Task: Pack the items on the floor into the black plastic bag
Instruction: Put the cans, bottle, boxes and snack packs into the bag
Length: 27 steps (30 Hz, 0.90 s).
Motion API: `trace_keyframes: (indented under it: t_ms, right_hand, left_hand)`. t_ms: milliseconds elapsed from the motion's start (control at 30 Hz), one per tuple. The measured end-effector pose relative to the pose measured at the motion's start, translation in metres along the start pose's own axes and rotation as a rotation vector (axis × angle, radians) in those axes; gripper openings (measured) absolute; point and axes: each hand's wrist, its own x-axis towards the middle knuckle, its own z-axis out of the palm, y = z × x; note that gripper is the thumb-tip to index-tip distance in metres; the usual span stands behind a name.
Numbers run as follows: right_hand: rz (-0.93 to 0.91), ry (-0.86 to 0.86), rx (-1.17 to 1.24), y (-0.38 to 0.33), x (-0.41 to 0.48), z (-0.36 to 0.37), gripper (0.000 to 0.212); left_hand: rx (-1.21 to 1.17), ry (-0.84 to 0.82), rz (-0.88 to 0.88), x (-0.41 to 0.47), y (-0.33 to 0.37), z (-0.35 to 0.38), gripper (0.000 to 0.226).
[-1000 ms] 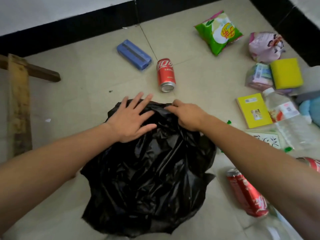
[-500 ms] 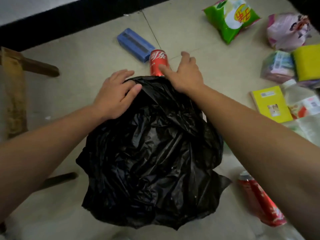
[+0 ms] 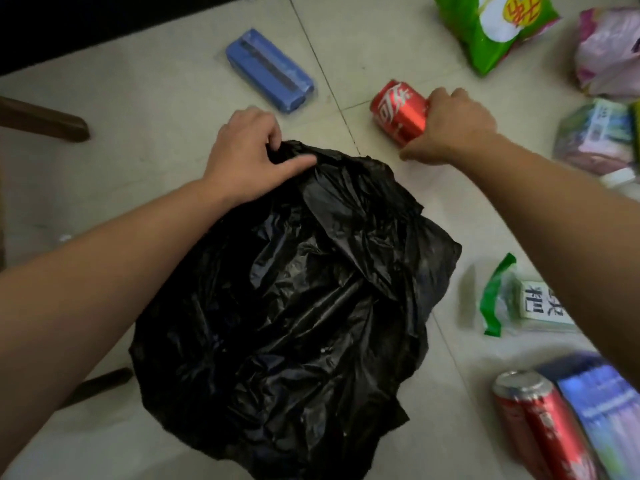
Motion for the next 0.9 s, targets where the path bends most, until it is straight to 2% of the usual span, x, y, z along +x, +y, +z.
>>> trace_keyframes:
  t_ms: [100,133,200,300,367,433,500,600,667,733,800,900]
  right_hand:
    - [-0.023,-0.062,-0.015,0.008,0.001,0.004,0.091]
    - [-0.045,-0.055,0.003,0.008,0.000,0.009,0.090]
    - [-0.092,-0.013,0.050,0.008,-0.002,0.019,0.087]
    - [-0.145,0.033,0.072,0.009,-0.002,0.023,0.085]
    - [-0.160,0.035,0.079,0.011,-0.001,0.021,0.083]
    - [-0.173,0.040,0.073,0.011,-0.003,0.022,0.082]
    - [-0.181,0.048,0.053,0.010,-0.008,0.025,0.081]
    - [-0.169,0.058,0.035,0.010,-0.018,0.031,0.078]
    - [-0.169,0.073,0.032,0.011,-0.024,0.034,0.077]
    - [-0.174,0.080,0.047,0.010,-0.026,0.035,0.077]
    - [-0.161,0.061,0.065,0.009,-0.023,0.034,0.078]
    - [-0.099,0.038,0.117,0.009,-0.020,0.033,0.079]
  left_hand:
    - [-0.072,0.109,-0.014,0.032,0.002,-0.007,0.033]
    - [-0.047,0.109,0.002,0.045,-0.002,-0.010,0.035]
    - [0.096,-0.011,0.036,0.073,-0.009,-0.017,0.064]
    - [0.429,-0.319,0.017,0.107,-0.017,-0.021,0.106]
    - [0.519,-0.440,0.006,0.118,-0.023,-0.015,0.114]
    - [0.473,-0.489,-0.032,0.118,-0.030,-0.006,0.108]
    - [0.415,-0.437,-0.038,0.115,-0.030,0.000,0.095]
    - [0.499,-0.366,-0.029,0.110,-0.022,-0.003,0.080]
    - [0.509,-0.392,-0.124,0.102,-0.021,-0.003,0.079]
    - [0.367,-0.399,-0.258,0.093,-0.021,-0.003,0.077]
    - [0.192,-0.272,-0.313,0.085,-0.012,-0.010,0.066]
    - [-0.092,0.124,-0.362,0.079,0.015,-0.041,0.065]
